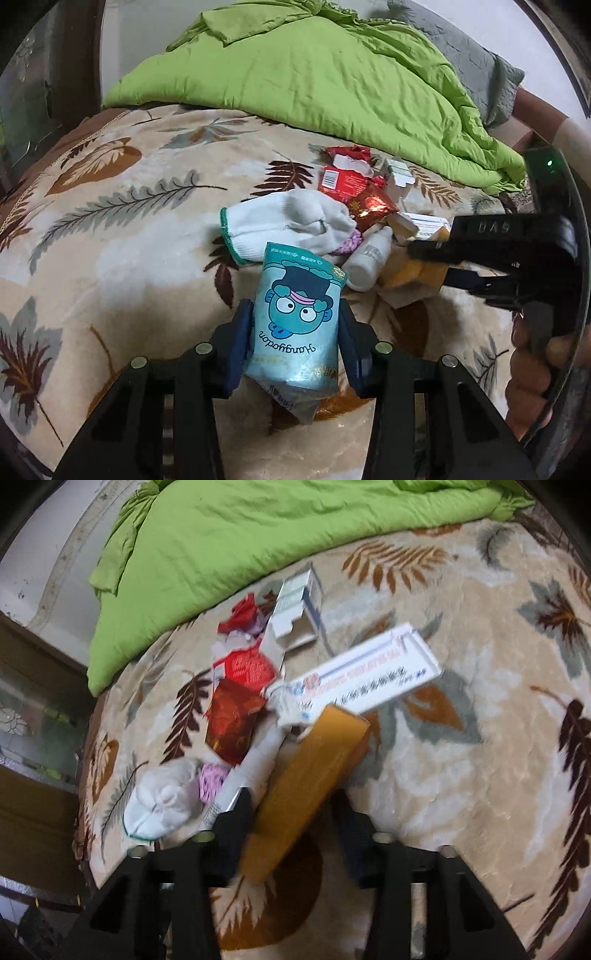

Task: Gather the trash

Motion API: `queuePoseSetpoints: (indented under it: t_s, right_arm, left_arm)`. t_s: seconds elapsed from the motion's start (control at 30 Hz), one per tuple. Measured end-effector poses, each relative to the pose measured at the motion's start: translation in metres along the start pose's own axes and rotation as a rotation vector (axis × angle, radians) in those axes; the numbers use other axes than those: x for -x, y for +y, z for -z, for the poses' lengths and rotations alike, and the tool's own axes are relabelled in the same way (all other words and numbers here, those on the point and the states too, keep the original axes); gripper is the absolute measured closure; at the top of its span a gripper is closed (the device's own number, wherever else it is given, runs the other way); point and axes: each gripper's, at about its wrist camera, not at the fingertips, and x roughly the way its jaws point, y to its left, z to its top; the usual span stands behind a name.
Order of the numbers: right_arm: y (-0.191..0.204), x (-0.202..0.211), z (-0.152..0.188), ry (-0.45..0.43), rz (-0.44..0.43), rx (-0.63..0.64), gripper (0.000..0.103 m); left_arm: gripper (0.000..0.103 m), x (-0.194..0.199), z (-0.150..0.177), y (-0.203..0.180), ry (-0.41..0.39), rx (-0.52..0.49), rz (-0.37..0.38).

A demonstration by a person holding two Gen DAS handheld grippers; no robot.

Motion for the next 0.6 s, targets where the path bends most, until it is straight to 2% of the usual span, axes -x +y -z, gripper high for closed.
queuePoseSetpoints:
  t_s: [0.07, 0.1, 0.17, 0.3, 0.43, 0.6]
  right_arm:
    - [-0.001, 0.006, 0.006, -0.019, 0.009, 0.02, 0.063]
    - [-0.003, 0.011, 0.009, -0.031, 0.004, 0.03, 0.069]
    - [-0.004, 0.017, 0.015, -0.042, -0.019, 0.054, 0.07]
    - [-0.004, 0.048, 0.035, -0.129, -0.06, 0.162, 0.078]
    - [-0.001, 0.085, 0.061, -0.244, -0.046, 0.308, 0.079]
    - [-0.002, 0.115, 0.093, -0.336, -0.04, 0.391, 0.079]
  left_arm:
    - [0.06, 0.001, 0.0, -0.002, -0.007, -0.01, 0.001]
    - [0.06, 0.002, 0.001, -0.004, -0.009, -0.015, 0.006]
    - [0.06, 0.003, 0.001, -0.007, -0.016, -0.027, 0.007]
    - [0.06, 0.009, 0.003, -0.014, -0.04, -0.061, 0.014]
    - [0.06, 0.019, 0.008, -0.02, -0.067, -0.083, 0.018]
    - [0.06, 0.028, 0.016, -0.029, -0.095, -0.108, 0.007]
